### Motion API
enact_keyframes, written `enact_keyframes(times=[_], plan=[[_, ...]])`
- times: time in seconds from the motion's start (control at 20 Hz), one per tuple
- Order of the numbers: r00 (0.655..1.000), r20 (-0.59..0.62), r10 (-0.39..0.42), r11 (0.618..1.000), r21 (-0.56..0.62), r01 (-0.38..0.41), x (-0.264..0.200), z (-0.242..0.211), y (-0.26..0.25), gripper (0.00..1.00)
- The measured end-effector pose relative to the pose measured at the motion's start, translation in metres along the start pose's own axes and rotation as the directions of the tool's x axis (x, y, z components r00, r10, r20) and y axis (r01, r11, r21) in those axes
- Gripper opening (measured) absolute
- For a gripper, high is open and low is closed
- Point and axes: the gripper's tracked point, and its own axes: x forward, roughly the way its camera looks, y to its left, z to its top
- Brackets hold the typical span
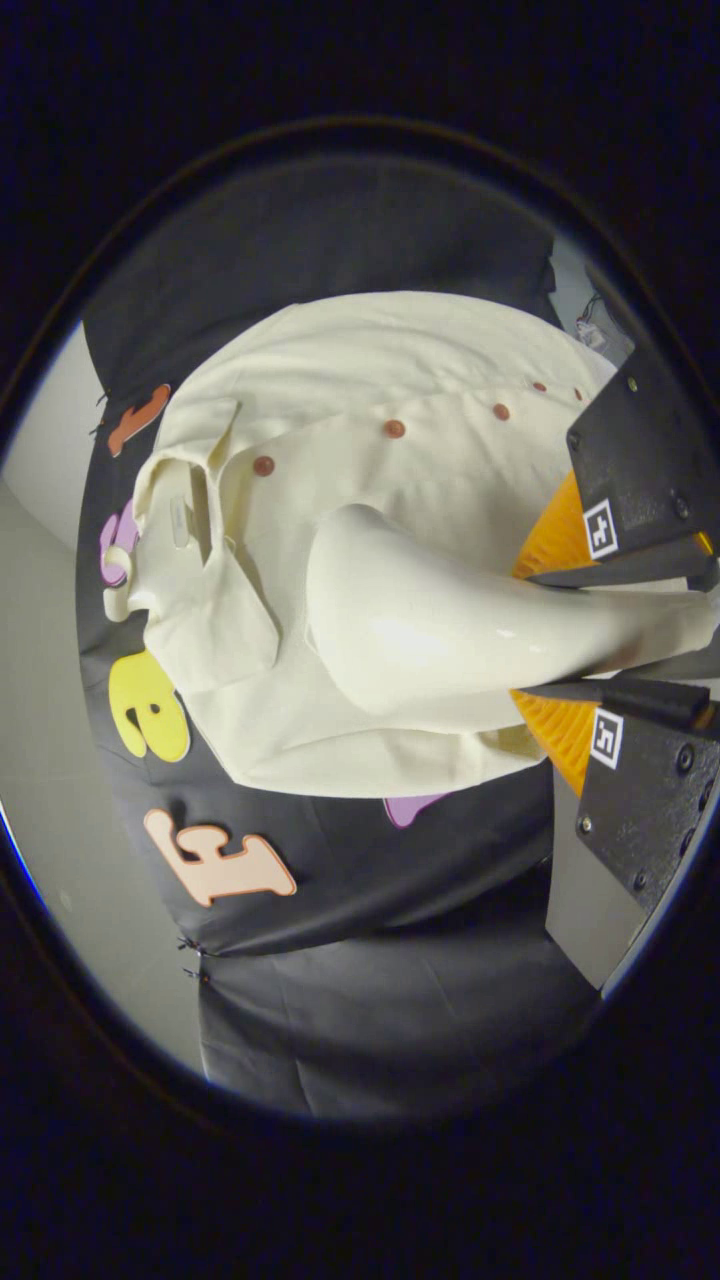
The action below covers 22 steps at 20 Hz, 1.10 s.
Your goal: Iron the clothes twice with a garment steamer, once on the left side and once on the right side.
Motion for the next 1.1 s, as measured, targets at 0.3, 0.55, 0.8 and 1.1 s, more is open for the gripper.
enact_keyframes(times=[0.3,0.55,0.8,1.1], plan=[[0.998,-0.062,0.023,1.0,0.005,-0.023,0.001,-0.041,-0.006,0.4],[0.994,-0.107,0.03,0.999,0.03,-0.027,-0.003,-0.075,-0.019,0.4],[0.985,-0.165,0.051,0.997,0.067,-0.04,-0.008,-0.119,-0.043,0.4],[0.973,-0.23,0.036,0.999,-0.001,-0.037,-0.013,-0.165,-0.066,0.4]])
